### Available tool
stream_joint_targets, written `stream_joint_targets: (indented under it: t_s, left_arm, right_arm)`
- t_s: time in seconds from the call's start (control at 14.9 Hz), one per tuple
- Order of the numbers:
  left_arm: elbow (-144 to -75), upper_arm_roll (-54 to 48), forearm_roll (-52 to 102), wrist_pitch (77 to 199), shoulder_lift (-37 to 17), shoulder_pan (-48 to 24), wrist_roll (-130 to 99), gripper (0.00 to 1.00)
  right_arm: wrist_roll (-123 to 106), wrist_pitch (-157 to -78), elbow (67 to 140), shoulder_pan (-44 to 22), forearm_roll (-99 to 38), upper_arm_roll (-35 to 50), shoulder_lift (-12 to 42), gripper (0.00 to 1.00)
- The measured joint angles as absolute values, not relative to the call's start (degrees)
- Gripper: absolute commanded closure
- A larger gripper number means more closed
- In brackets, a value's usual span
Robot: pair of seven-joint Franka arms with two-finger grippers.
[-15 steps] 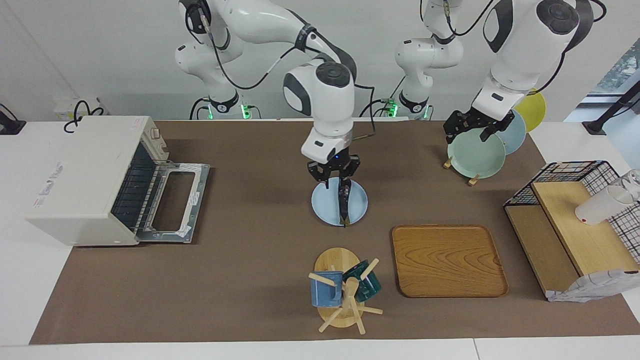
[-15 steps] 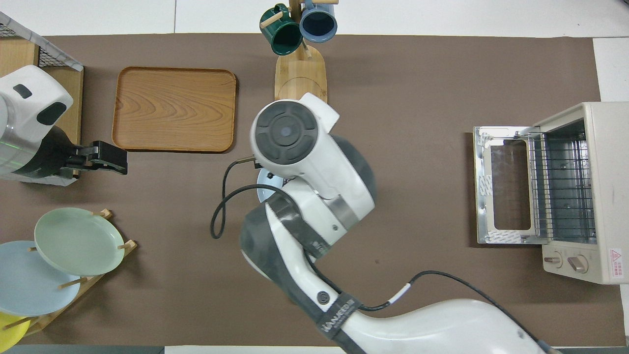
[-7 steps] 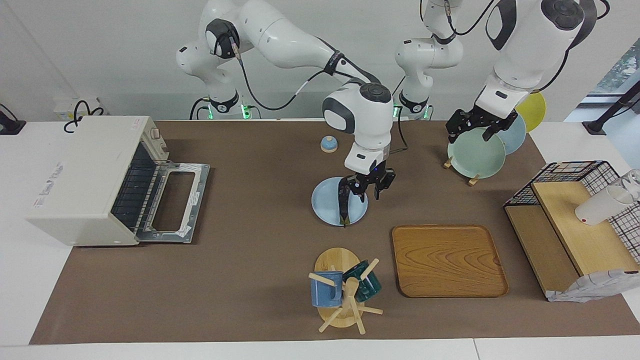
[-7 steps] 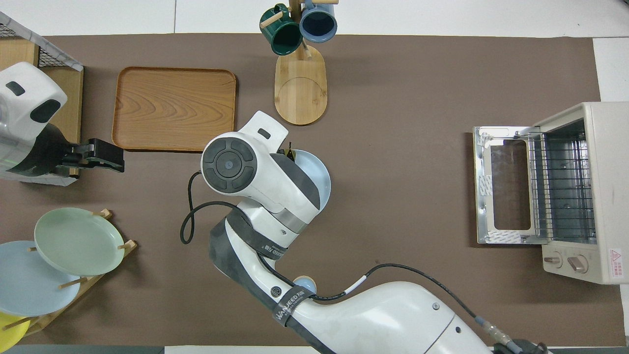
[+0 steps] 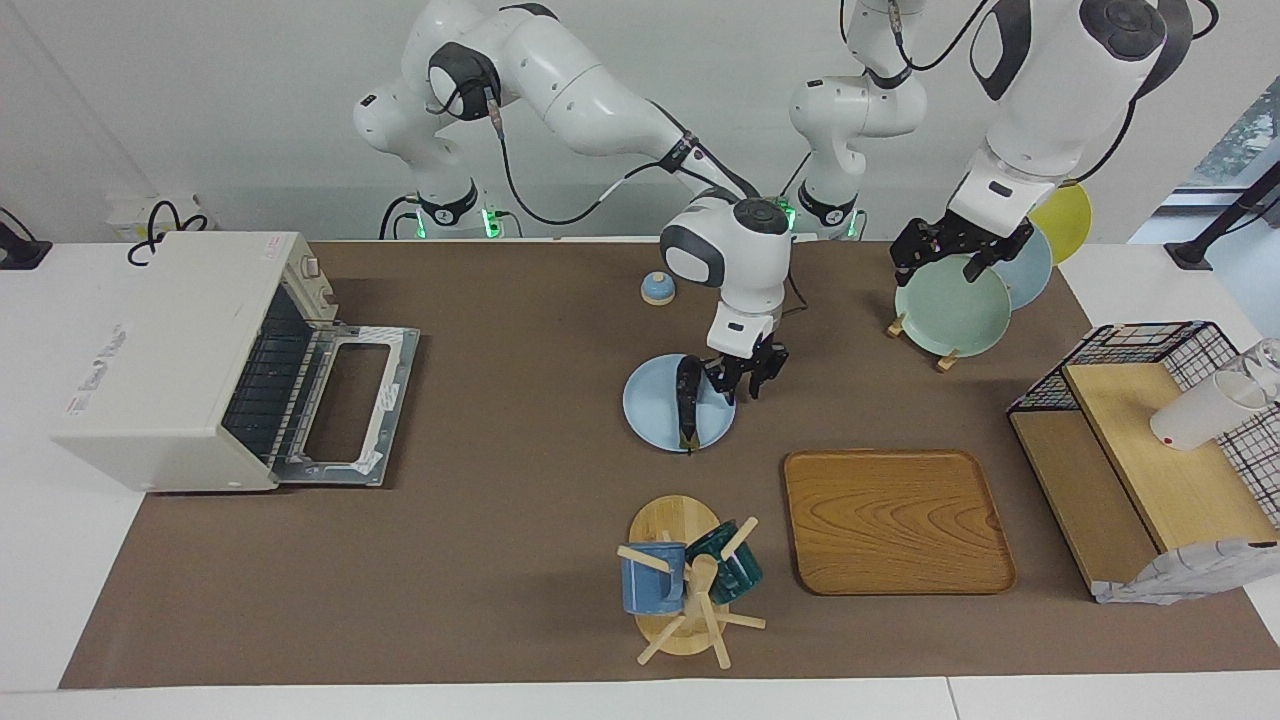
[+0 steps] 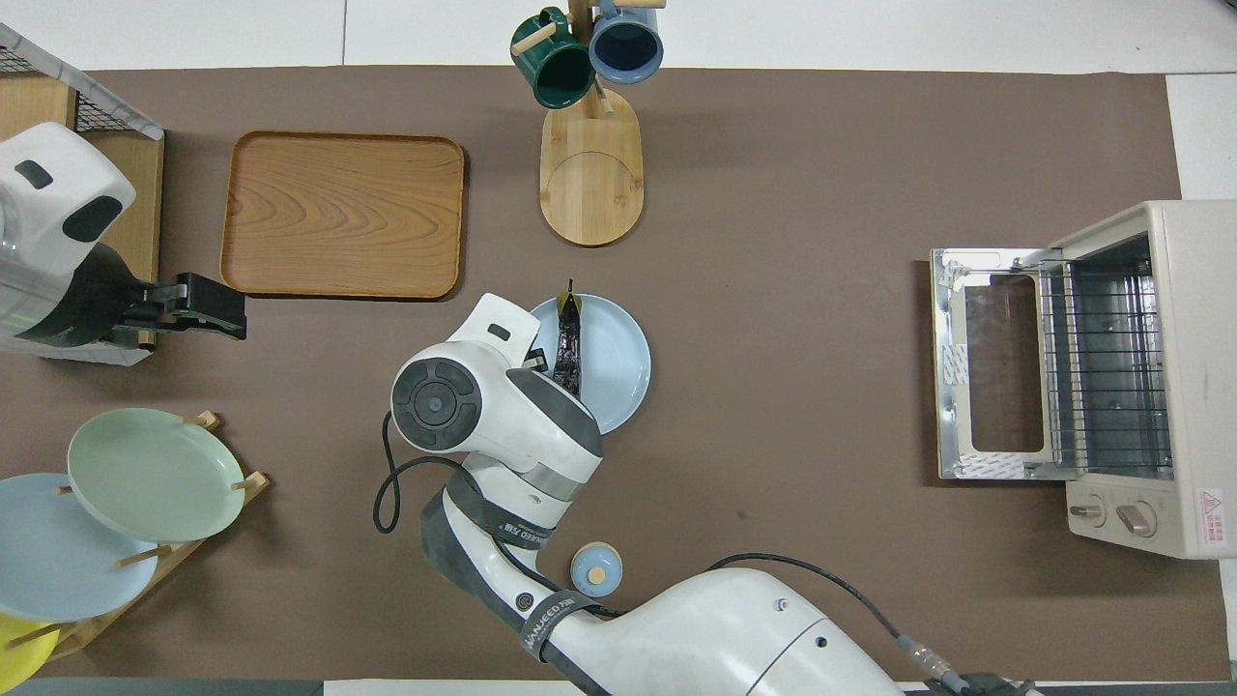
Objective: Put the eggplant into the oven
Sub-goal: 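Grasp the eggplant with the right gripper and lift it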
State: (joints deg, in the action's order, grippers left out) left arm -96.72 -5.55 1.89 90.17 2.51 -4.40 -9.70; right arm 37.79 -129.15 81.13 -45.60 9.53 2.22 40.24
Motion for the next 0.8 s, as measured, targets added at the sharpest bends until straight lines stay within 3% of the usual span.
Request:
stream_joint_targets:
  t_s: [0.13,0.27,0.8]
  left_arm:
    - [-96.7,-5.5,1.9,90.1,2.5,-4.4,-9.7,0.00]
    - [-96.7,-5.4,1.9,90.0,2.5,-4.4,-9.7,0.00]
    - [-96.7,-5.4,1.9,89.8,2.5,-4.4,-9.7,0.00]
  right_arm:
    - [37.8,-129.4,82.2,-45.5,10.0,2.2,40.1,0.71]
    - [37.8,-129.9,83.4,-45.5,10.3,1.9,39.4,1.00]
    - [37.8,-123.1,83.2,-46.2,16.2,2.0,37.2,1.00]
